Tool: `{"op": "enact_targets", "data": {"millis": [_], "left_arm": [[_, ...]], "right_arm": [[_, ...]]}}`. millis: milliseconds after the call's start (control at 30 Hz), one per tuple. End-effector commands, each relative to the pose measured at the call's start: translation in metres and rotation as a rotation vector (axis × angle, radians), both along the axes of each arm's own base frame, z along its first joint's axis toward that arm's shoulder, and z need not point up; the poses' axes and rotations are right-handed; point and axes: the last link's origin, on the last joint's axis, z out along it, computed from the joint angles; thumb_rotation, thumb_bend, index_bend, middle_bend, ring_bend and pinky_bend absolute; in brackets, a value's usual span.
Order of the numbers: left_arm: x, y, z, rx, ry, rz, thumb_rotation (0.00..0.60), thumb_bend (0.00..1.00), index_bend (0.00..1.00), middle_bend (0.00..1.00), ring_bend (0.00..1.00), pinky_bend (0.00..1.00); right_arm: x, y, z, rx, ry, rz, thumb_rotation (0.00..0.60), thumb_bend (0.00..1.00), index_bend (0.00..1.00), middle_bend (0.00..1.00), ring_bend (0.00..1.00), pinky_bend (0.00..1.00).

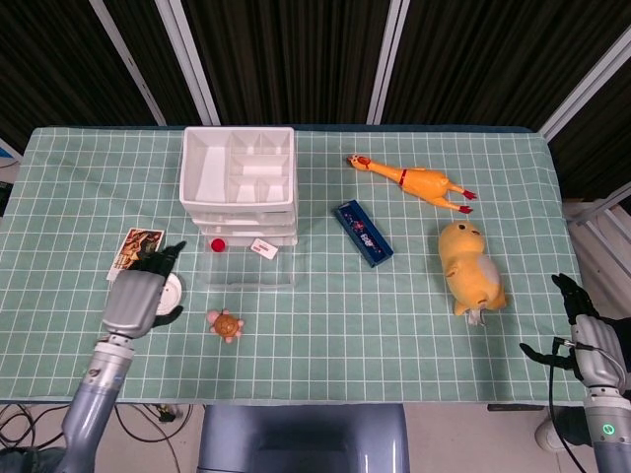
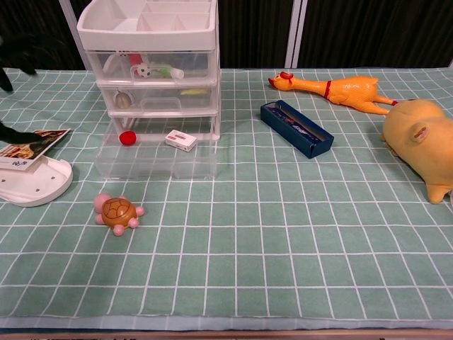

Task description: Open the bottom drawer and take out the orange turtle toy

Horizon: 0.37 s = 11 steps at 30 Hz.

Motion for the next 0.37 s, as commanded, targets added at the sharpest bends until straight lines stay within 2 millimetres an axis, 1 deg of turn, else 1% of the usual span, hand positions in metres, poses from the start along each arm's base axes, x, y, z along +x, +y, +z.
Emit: {"op": "enact_targets", "data": {"millis": [33, 100, 300, 367], "left_arm": [[-0.037, -0.018, 0.029, 0.080, 0.023, 0.046, 0.600, 0.06, 0.00, 0.00, 0.00, 0.06], [-0.057, -0.026, 0.038, 0.096, 0.019, 0.106, 0.600, 0.04, 0.00, 0.00, 0.00, 0.06], [-0.095, -0.049, 0.059, 0.168, -0.016, 0.180, 0.600, 0.03, 0.00, 0.00, 0.00, 0.05], [-0.105, -0.055, 0.062, 0.185, -0.014, 0.189, 0.600, 0.03, 0.00, 0.00, 0.00, 0.05]], "right_arm": [[0.000, 0.000, 0.000, -0.002, 0.009, 0.002, 0.600, 0.13, 0.00, 0.00, 0.00, 0.18], [0.001, 0.000, 0.000, -0.006, 0.020, 0.007, 0.600, 0.13, 0.00, 0.00, 0.00, 0.18], [0.002, 0.001, 0.000, -0.024, 0.050, 0.034, 0.600, 0.13, 0.00, 0.00, 0.00, 0.18], [0.003, 0.001, 0.000, -0.035, 0.056, 0.043, 0.600, 0.13, 0.00, 0.00, 0.00, 0.18]]}}
